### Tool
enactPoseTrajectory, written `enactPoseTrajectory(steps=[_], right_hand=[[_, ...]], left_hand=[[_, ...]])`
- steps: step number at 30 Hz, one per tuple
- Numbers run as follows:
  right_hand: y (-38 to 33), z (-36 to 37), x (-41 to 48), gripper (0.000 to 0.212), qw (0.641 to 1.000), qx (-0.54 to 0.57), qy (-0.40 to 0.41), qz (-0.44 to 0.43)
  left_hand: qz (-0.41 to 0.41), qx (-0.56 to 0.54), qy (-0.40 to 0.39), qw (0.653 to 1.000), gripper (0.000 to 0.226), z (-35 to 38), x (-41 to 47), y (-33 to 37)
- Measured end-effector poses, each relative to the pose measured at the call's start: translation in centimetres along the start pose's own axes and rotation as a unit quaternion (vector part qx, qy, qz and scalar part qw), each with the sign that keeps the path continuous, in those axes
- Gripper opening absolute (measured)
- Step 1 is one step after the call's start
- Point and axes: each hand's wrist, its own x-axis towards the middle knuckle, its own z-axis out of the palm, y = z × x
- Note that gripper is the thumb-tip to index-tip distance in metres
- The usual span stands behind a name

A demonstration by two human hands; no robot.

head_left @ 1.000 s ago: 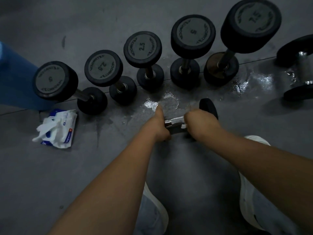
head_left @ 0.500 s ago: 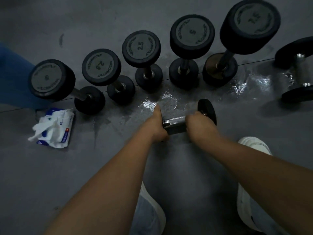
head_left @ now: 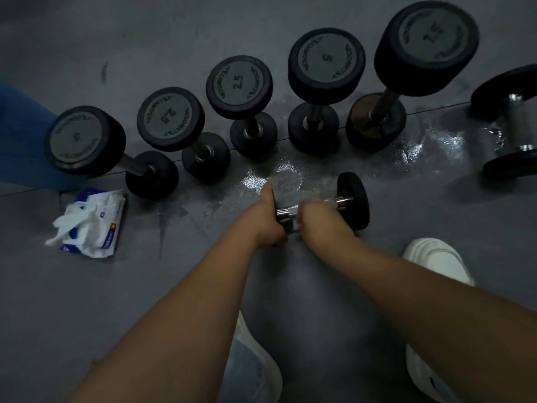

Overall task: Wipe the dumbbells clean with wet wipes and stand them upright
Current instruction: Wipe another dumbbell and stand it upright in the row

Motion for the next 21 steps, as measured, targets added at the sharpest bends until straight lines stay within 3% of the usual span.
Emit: enactPoseTrajectory(steps=[2,4,6,9,14,18,21], right_hand=[[-0.3,0.6,-0.8,0.015,1.0,0.012,-0.018,-0.017],[-0.5,0.4,0.0,0.018,0.997,0.036,0.066,-0.033],[-0.8,0.2,0.5,0.023,0.994,0.045,0.101,-0.021],[-1.1,0.3,0.0,0.018,0.998,-0.018,0.043,-0.036],[0.7,-1.7,1.0,0.013,0.994,-0.037,0.103,-0.024],[0.5,-1.9,0.1,0.019,0.983,-0.161,0.065,-0.065],[1.1,-2.8,0.6,0.022,0.978,-0.184,0.091,-0.031]], left_hand=[[0.005,-0.002,0.004,1.0,0.126,0.2,0.1,-0.2],[0.0,-0.014,0.002,1.0,0.126,0.1,0.5,-0.3],[-0.002,-0.028,-0.001,1.0,0.127,0.0,0.4,-0.2],[0.017,-0.023,0.006,1.0,0.125,0.3,-0.3,-0.2],[-0.005,-0.006,-0.004,1.0,0.129,-0.2,0.2,-0.1],[0.006,0.001,0.005,1.0,0.128,0.1,-0.2,-0.1],[-0.004,0.0,0.002,1.0,0.128,0.0,0.2,-0.2]])
